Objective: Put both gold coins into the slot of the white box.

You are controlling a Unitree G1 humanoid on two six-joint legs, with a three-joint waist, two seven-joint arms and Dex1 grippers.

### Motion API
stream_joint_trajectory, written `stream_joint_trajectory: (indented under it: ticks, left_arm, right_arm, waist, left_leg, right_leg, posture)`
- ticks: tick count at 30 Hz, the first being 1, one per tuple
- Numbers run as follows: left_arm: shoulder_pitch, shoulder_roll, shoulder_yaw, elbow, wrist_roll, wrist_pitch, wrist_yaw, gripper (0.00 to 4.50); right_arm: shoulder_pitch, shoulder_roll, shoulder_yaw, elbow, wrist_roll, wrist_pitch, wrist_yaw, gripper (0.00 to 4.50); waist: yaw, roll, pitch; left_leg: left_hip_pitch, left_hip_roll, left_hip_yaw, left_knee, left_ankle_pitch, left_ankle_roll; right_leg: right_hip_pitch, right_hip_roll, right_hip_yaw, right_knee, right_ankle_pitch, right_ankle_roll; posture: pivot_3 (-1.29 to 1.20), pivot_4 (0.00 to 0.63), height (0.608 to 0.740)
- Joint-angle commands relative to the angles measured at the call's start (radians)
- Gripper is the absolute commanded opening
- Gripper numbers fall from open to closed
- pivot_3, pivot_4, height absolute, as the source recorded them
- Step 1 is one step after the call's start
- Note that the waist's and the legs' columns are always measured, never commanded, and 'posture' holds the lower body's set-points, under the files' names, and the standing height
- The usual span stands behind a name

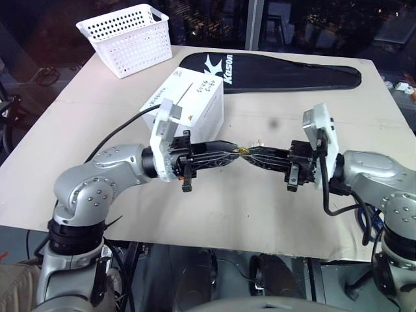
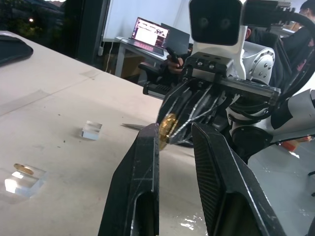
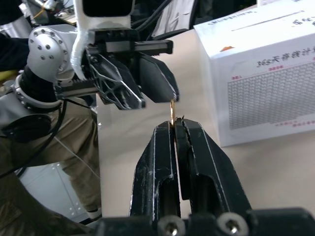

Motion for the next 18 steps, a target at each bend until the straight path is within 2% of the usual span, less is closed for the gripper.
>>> stream_joint_trajectory:
  ticks: [1, 10, 14, 18]
  left_arm:
    - [-0.002, -0.002, 0.009, -0.032, -0.014, -0.005, 0.002, 1.03]
    - [-0.011, -0.005, 0.008, -0.021, -0.018, -0.001, -0.005, 1.03]
    - [-0.006, 0.000, 0.002, -0.026, -0.026, 0.002, -0.027, 0.07]
    - [0.001, 0.000, 0.006, -0.027, -0.033, 0.002, -0.034, 0.07]
  right_arm:
    - [-0.020, -0.008, -0.001, -0.013, 0.034, -0.027, -0.003, 0.00]
    - [0.002, -0.028, -0.002, -0.027, 0.064, -0.046, -0.008, 0.00]
    - [0.006, -0.031, 0.002, -0.032, 0.079, -0.051, -0.018, 0.00]
    - [0.016, -0.028, 0.014, -0.041, 0.102, -0.056, -0.029, 0.00]
  waist:
    - [0.000, 0.000, 0.000]
    - [0.000, 0.000, 0.000]
    - [0.000, 0.000, 0.000]
    - [0.000, 0.000, 0.000]
  left_leg:
    - [0.000, 0.000, 0.000, 0.000, 0.000, 0.000]
    - [0.000, 0.000, 0.000, 0.000, 0.000, 0.000]
    - [0.000, 0.000, 0.000, 0.000, 0.000, 0.000]
    - [0.000, 0.000, 0.000, 0.000, 0.000, 0.000]
  right_leg:
    - [0.000, 0.000, 0.000, 0.000, 0.000, 0.000]
    - [0.000, 0.000, 0.000, 0.000, 0.000, 0.000]
    - [0.000, 0.000, 0.000, 0.000, 0.000, 0.000]
    - [0.000, 0.000, 0.000, 0.000, 0.000, 0.000]
  posture:
    - [0.00, 0.150, 0.740]
    - [0.00, 0.150, 0.740]
    - [0.00, 0.150, 0.740]
    - [0.00, 0.150, 0.740]
